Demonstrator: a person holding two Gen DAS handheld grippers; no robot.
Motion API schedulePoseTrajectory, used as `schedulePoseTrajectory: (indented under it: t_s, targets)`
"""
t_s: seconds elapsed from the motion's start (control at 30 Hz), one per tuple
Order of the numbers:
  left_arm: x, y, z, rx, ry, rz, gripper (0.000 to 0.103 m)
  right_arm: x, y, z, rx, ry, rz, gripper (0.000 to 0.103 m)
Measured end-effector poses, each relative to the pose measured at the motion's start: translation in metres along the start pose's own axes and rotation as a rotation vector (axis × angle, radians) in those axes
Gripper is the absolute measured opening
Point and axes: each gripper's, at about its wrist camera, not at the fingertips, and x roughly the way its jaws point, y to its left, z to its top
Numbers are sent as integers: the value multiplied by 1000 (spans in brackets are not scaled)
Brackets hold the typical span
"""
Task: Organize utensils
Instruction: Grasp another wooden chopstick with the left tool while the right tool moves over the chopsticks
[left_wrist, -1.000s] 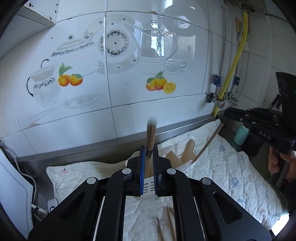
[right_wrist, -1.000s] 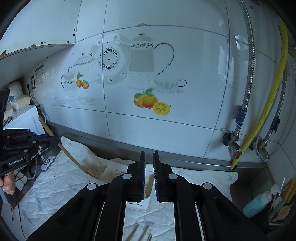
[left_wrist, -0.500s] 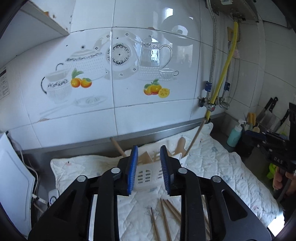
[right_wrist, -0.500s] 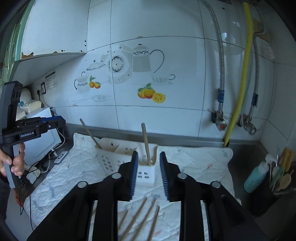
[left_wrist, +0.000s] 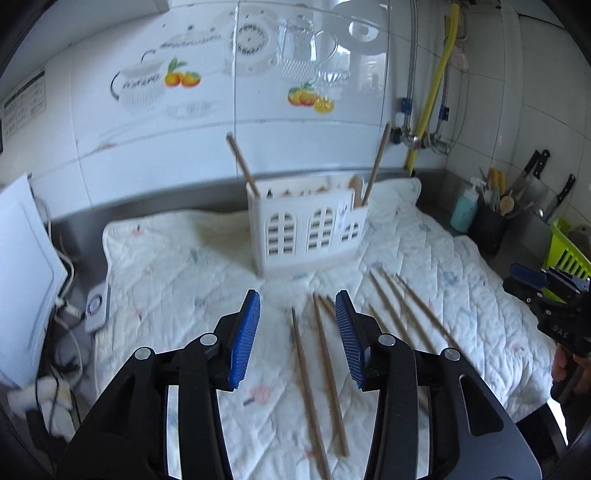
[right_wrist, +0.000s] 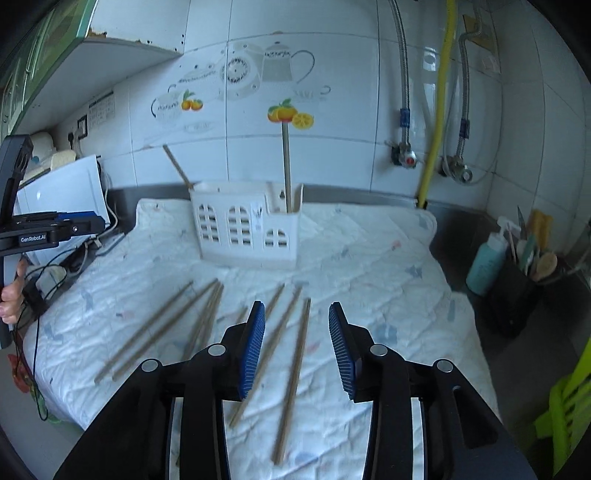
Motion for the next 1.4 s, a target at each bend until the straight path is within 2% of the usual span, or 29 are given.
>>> schedulePoseTrajectory:
  t_s: [0.13,0.23,0.37,0.6,0.83,0.93,1.0,1.4]
  targets:
    - [8,3,-40,-36,61,-4,43,3,1,-29,46,29,1,35]
    - [15,-1,-66,-27,102,10,43,7,3,-49,53,56,-16,35]
    - [29,-6,-95,-33,161,-8,42,13,2,-68,86,85,-17,35]
    - [54,-10,-129,-47,236,-26,26,21,1,-82,107,119,-13,35]
    - [58,-13,-136,-34,208,4,17,31,-2,-89,127,148,-7,35]
    - [58,-17,-135,-7,196,39,9,34,0,-92,127,156,-5,35]
    - [59,-16,-133,-25,192,51,5,37,1,-95,124,163,-5,33]
    - [62,-4,-132,-112,189,10,5,58,3,-101,131,191,-9,22]
